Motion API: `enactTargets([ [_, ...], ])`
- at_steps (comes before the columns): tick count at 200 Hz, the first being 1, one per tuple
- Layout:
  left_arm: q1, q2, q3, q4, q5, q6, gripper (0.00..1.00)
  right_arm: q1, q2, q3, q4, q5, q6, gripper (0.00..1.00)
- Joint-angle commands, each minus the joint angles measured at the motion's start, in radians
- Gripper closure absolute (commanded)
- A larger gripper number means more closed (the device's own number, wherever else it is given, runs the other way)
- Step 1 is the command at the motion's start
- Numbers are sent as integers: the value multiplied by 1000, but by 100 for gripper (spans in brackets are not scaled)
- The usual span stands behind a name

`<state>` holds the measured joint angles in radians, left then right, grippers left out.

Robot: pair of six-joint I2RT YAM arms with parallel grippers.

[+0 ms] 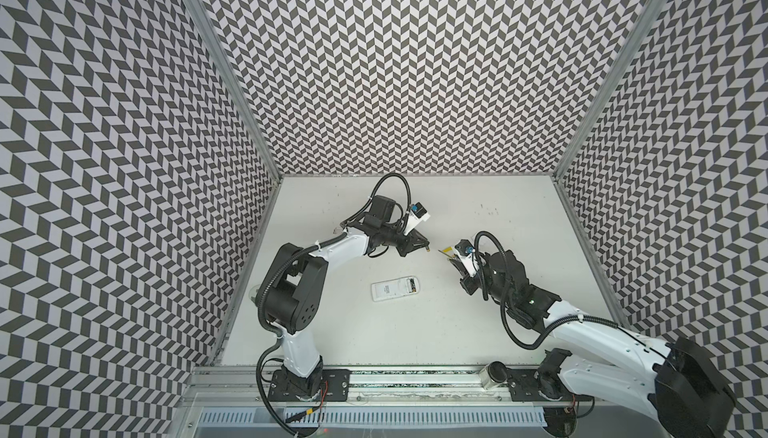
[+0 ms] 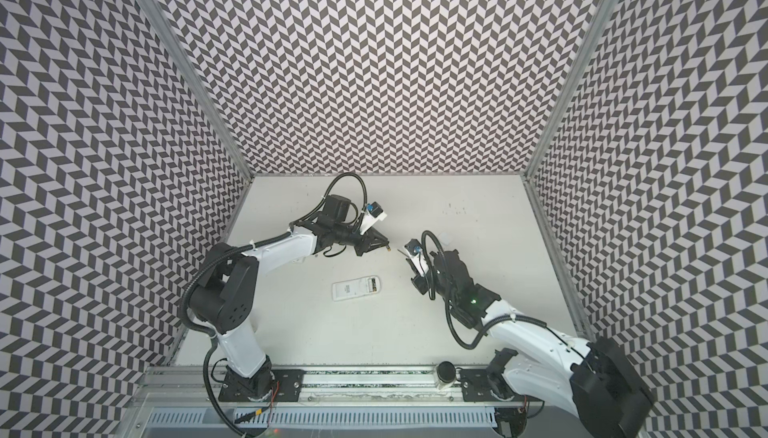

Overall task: Unload the batteries from the remote control
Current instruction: 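Lower the gold-and-black battery onto the table and open the left gripper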

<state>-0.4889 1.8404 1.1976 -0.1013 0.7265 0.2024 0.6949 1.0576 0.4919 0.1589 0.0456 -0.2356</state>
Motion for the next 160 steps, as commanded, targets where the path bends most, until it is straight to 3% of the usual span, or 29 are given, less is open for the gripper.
enactTargets([
  [1, -2, 93, 41, 100, 3, -212, 85, -6, -59, -29, 19, 47, 20, 100],
  [15, -6, 138, 45, 114, 0, -271, 85, -6, -73, -39, 25, 60, 30, 100],
  [54, -14, 183, 43, 108, -25, -282, 82, -7, -71, -39, 16, 62, 28, 100],
  [66, -16, 182, 36, 109, -64, -280, 78, -9, -64, -37, 20, 55, 28, 100],
  [113, 6, 164, -57, 153, -142, -315, 77, -12, -48, -34, 27, 36, 28, 100],
  [160, 24, 144, -64, 136, -146, -301, 71, -13, -11, -24, 9, -8, 29, 100],
])
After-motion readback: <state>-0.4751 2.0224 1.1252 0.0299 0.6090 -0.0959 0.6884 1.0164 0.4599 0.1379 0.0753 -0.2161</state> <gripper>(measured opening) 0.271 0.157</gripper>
